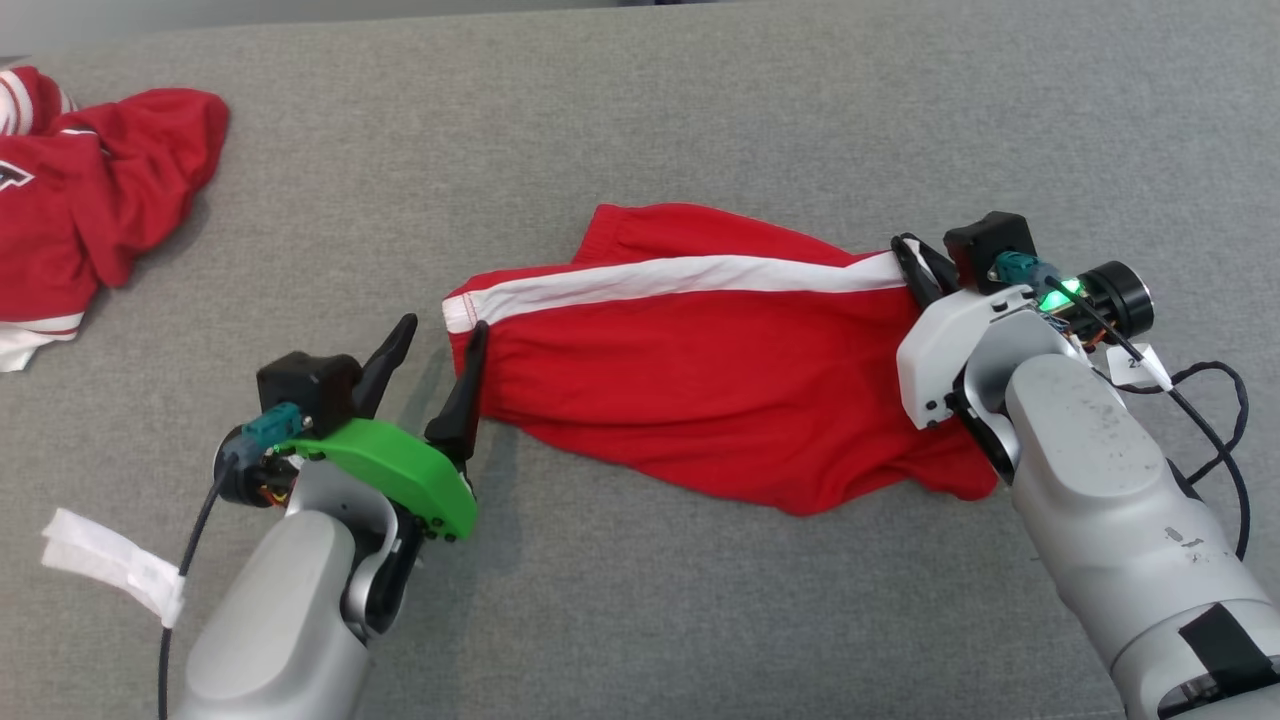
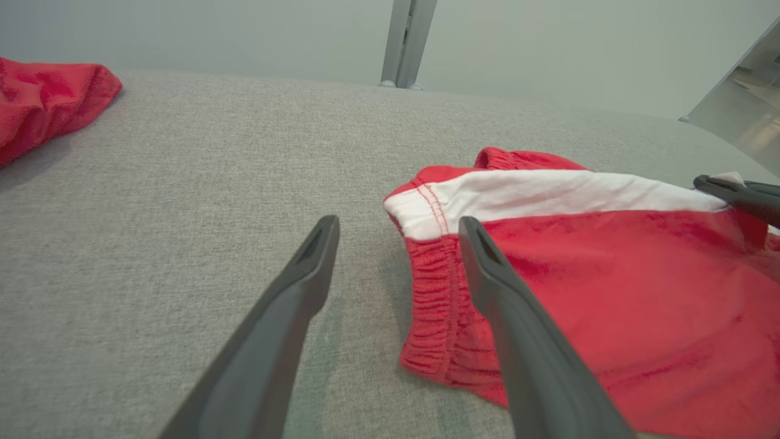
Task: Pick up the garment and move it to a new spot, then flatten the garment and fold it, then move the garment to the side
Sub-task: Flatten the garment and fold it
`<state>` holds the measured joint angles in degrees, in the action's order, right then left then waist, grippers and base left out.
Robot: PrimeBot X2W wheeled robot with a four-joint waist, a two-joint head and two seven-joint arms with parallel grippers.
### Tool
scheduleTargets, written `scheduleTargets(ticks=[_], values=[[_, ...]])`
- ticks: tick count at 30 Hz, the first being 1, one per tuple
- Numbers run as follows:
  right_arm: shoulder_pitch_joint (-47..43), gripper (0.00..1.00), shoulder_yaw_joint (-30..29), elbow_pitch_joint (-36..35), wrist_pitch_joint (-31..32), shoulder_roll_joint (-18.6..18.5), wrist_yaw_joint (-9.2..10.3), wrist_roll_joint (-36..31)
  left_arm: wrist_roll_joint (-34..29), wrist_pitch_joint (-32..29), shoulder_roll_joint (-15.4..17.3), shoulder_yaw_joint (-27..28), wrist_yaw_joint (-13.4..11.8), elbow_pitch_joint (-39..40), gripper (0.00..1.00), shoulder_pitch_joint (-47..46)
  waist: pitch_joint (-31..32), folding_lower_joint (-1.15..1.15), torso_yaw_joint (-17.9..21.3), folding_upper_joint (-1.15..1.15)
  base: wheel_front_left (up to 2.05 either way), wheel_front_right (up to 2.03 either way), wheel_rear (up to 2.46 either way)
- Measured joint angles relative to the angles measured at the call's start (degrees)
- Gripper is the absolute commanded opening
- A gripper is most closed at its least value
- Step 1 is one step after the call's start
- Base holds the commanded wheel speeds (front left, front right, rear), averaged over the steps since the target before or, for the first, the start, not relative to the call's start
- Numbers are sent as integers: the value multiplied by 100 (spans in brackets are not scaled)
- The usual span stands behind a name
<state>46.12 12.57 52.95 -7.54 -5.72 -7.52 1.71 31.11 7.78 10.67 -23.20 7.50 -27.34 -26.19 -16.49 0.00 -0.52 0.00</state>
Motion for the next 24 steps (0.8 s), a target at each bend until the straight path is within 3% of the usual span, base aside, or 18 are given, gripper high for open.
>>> scheduleTargets(ticks=[5, 6, 7, 8, 9, 12, 14, 24], values=[[-14, 0, 100, -202, 53, -1, 0, 98, 728, -312, 260, -376, 3, -16, 100, -253, -80, 0, 148, 0, 0, 0, 0], [-29, 0, 115, -243, 71, -1, 0, 115, 835, -320, 310, -453, 3, 12, 91, -289, -96, 0, 169, 0, 0, 0, 0], [-51, 0, 124, -270, 77, -2, 0, 140, 928, -319, 337, -490, 3, 36, 72, -313, -110, 0, 186, 0, 0, 0, 0], [-70, 0, 136, -300, 94, -2, 0, 147, 1058, -319, 361, -543, 3, 68, 62, -331, -122, 0, 201, 0, 0, 0, 0], [-81, 0, 142, -325, 98, -4, 0, 158, 1152, -319, 381, -599, 3, 98, 45, -346, -130, 0, 209, 0, 0, 0, 0], [-92, 0, 156, -421, 105, -10, 0, 191, 1372, -286, 438, -738, 3, 148, 25, -391, -137, 0, 223, 0, 0, 0, 0], [-106, 0, 168, -475, 130, -11, 0, 203, 1490, -255, 480, -825, 3, 146, 0, -424, -126, 0, 228, 0, 0, 0, 0], [-234, 0, 213, -987, -123, 36, 0, 632, 1623, 386, 689, -1013, 3, 325, 0, -567, 148, 0, 277, 0, 0, 0, 0]])
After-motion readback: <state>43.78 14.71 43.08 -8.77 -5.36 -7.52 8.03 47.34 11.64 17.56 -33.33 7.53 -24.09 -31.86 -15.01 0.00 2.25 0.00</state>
